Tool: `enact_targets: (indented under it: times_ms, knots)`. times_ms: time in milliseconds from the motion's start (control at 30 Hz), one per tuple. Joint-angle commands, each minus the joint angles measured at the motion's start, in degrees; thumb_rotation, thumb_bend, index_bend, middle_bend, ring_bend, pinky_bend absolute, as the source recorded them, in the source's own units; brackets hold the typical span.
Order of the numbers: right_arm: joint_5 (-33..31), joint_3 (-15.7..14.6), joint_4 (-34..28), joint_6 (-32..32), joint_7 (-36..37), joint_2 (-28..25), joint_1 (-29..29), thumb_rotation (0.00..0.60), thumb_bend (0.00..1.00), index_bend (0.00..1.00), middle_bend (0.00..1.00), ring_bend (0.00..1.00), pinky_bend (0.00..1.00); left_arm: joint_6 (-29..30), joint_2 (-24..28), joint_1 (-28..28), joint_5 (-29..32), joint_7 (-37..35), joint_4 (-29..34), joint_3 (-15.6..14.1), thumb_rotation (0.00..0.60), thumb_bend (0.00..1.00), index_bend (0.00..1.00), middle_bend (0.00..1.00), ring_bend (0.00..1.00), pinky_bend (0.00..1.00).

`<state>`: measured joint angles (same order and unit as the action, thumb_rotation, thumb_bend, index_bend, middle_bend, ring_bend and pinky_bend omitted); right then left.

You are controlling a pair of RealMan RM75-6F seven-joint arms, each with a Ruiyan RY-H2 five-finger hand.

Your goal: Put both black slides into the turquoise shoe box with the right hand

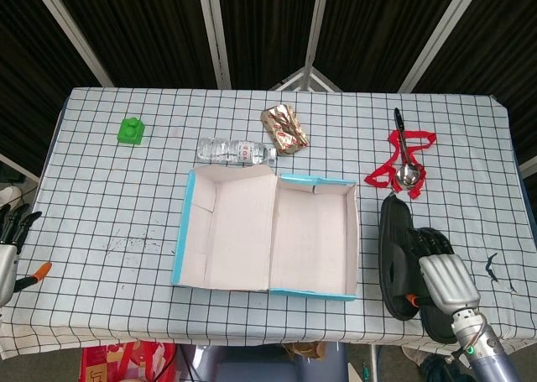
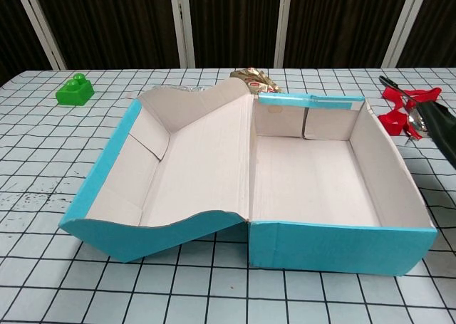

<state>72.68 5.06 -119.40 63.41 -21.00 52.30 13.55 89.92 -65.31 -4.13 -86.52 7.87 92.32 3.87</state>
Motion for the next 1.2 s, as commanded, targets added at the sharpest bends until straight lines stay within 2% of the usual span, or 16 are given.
enact_targets:
  times_ms: [33, 233, 300, 367, 667, 867, 1067, 1200]
  knots:
    - [-5.53, 4.69, -3.69, -6.50, 7.45, -6.01, 5.22, 0.600, 0.35, 0.51, 0.13, 0.07, 0.06, 0.78, -0.28, 0.24, -0.55, -0.98, -0.74, 0.11, 0.600, 0.24, 0.16, 0.07, 0.00, 0.09]
    - [-11.75, 6.77, -4.72, -10.34, 7.11, -6.65, 10.34, 0.600, 0.36, 0.51, 0.22, 0.09, 0.06, 2.58, -1.01, 0.46, -1.47, -2.21, -1.90, 0.62, 0.600, 0.24, 0.16, 0.07, 0.00, 0.09]
    - [-15.41, 8.49, -5.07, -12.23, 7.13, -5.26, 13.87, 0.600, 0.36, 0.51, 0.25, 0.10, 0.06, 2.67, -1.17, 0.52, -1.25, -2.41, -2.20, 0.77, 0.600, 0.24, 0.16, 0.07, 0.00, 0.09]
    - [-18.08, 8.86, -5.13, -12.50, 5.90, -4.61, 15.85, 0.600, 0.36, 0.51, 0.28, 0.12, 0.06, 2.61, -1.21, 0.49, -1.11, -2.53, -2.36, 0.86, 0.600, 0.24, 0.16, 0.07, 0.00, 0.09]
    - [-26.05, 9.75, -6.57, -11.18, 2.99, -1.80, 21.81, 0.600, 0.38, 0.52, 0.40, 0.20, 0.06, 2.76, -1.23, 0.50, -0.74, -3.15, -2.75, 1.25, 0.600, 0.24, 0.16, 0.07, 0.00, 0.09]
    - [-30.15, 11.03, -7.57, -10.24, 3.46, -0.62, 24.83, 0.600, 0.40, 0.52, 0.42, 0.27, 0.06, 3.62, -1.62, 0.54, -1.22, -3.76, -3.42, 1.55, 0.600, 0.24, 0.16, 0.07, 0.00, 0.09]
    - [-37.11, 12.26, -7.86, -8.92, 3.90, 0.87, 28.58, 0.600, 0.40, 0.52, 0.48, 0.34, 0.06, 5.15, -2.64, 0.51, -2.33, -4.45, -4.85, 1.91, 0.600, 0.24, 0.16, 0.07, 0.00, 0.09]
    - [-42.48, 12.77, -9.17, -6.80, 4.68, 2.00, 30.36, 0.600, 0.41, 0.52, 0.49, 0.34, 0.06, 4.96, -2.86, 0.49, -2.13, -4.32, -5.11, 1.92, 0.600, 0.24, 0.16, 0.07, 0.00, 0.09]
